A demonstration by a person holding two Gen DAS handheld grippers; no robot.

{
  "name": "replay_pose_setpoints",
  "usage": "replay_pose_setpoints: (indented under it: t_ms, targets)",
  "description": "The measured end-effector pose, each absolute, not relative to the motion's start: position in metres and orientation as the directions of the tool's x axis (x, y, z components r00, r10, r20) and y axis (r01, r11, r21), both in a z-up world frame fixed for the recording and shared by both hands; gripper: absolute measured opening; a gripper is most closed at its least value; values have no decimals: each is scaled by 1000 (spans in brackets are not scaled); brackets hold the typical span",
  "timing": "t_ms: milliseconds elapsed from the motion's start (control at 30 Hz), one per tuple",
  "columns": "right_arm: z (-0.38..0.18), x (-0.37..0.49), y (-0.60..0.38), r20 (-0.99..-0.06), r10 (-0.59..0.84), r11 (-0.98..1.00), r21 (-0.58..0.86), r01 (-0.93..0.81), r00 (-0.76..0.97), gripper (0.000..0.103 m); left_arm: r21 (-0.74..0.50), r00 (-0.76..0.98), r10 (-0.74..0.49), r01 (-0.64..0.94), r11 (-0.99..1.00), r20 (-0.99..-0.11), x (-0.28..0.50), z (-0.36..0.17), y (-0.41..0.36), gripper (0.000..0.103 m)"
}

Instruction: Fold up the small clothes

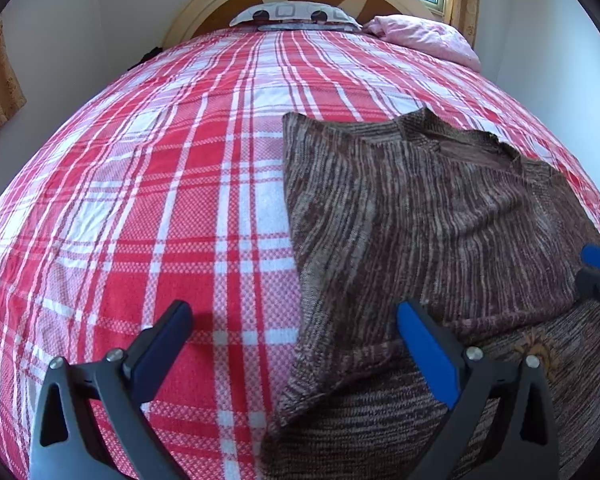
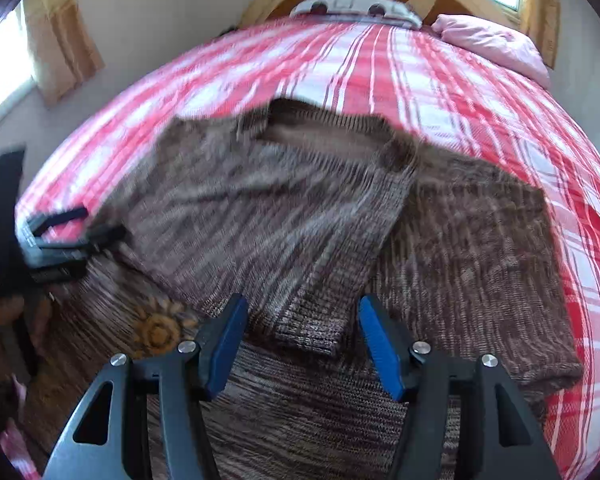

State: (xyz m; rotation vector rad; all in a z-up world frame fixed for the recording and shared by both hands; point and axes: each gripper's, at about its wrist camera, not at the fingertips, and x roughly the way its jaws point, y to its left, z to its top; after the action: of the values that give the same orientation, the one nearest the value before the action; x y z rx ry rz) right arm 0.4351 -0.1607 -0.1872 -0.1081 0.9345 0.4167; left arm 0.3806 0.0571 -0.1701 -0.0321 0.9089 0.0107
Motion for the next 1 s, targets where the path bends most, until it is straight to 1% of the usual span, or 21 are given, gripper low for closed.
replay_pose_setpoints:
  t_ms: [33,67,200,267,400,467,667,833,1000]
  targets:
    - [-181,432,-158,-780,310,912,84,-401,543,60,-20,615,-2,-24,1000,-788,380,-170,57,103]
    - [-173,428,-150,-760,353,893,99,-440,546,60,-17,617,2,-24,1000,-787,380,-170,56,103]
    - [-172,426,-132,-757,389,864,103,-492,525,60,-31,615,-8,-27,999,-789,379,-170,58,103]
    - [-179,427,-124,-767,384,860,95,-501,513,60,-45,613,-18,-28,999,-790,379,-170,60,103]
    - [-198,437,-127,-802,361,877,118,-466,476,60,-44,611,-20,-25,999,-791,377,-170,60,103]
    - [-203,431,-132,-799,370,871,120,-477,474,60,-54,608,-29,-22,998,-794,375,-170,61,103]
    - [-199,421,-136,-803,354,866,87,-493,480,60,-77,609,-49,-20,997,-792,364,-167,65,103]
    - [-186,397,-154,-778,377,867,106,-486,503,60,-137,640,-71,-55,989,-765,335,-159,79,103]
    - [-189,376,-174,-786,327,882,55,-468,524,60,-141,664,-70,-53,989,-745,309,-152,81,103]
